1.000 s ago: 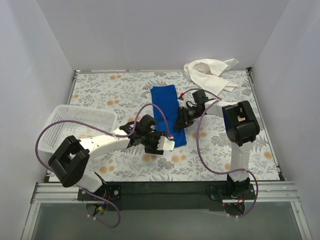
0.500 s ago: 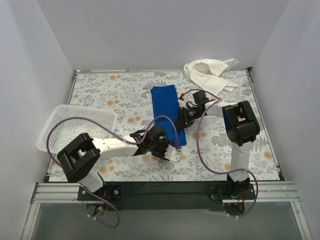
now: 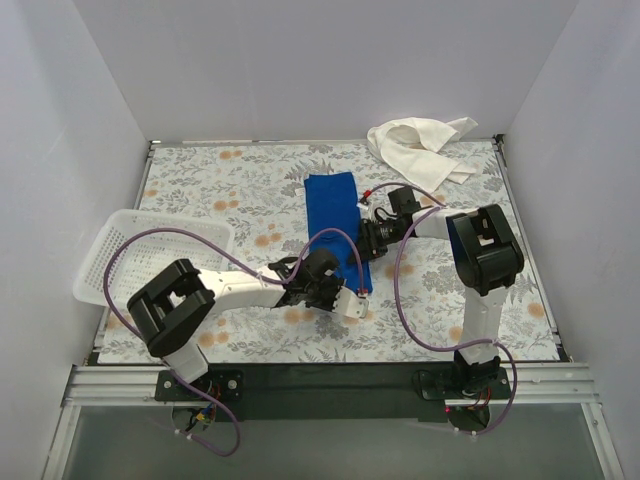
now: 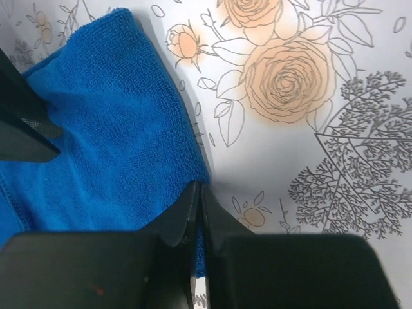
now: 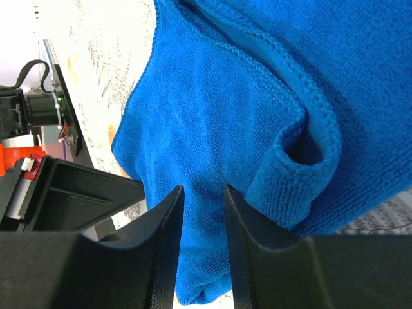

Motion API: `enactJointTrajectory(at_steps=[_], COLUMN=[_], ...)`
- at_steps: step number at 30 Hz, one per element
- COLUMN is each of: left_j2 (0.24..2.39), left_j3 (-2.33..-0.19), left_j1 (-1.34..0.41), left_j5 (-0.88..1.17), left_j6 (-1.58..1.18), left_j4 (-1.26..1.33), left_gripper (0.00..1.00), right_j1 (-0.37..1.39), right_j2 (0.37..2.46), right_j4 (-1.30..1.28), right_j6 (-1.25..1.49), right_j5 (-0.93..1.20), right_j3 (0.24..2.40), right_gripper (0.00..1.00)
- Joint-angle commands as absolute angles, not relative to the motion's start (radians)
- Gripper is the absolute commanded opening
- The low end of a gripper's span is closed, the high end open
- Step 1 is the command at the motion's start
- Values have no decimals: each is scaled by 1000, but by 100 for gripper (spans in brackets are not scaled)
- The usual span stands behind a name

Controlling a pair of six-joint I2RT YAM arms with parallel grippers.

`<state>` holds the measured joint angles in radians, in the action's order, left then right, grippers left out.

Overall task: Roll the towels
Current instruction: Roll the towel

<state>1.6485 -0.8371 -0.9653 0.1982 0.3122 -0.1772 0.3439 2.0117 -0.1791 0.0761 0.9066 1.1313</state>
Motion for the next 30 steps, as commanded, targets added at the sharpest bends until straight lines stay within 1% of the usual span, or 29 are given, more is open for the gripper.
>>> enactJointTrajectory(at_steps=[1,6,13,19,22,27,30], left_j2=[1631,1568,1519,1508,1506,1545,1584], left_j3=[-853,-853,-862,-922,-952,-1031,-1100], left_j1=[-971,-988,-989,-989,-980,-911,-839], left_j5=[242,342,368,402,396,429,469], left_j6=[307,304,262,236,238,233,230], left_j4=[-297,-392,-405,-460,-468,-471,-462], left_gripper=[0,0,0,0,0,0,0], right_j1=[368,373,379,380,379,356,322], right_j2=[2019,1977,1915,1800,1770,1752,1753], right_j4=[-262,-291,-347,-384,-399,-431,-455], right_j6=[29,20,-29,-77,-78,-113,-130], right_j5=[822,845,865,864,848,805,804], right_j3=[1069,1060,1054,1071,1100,1157,1207], right_gripper=[33,33,34,45,47,53,55])
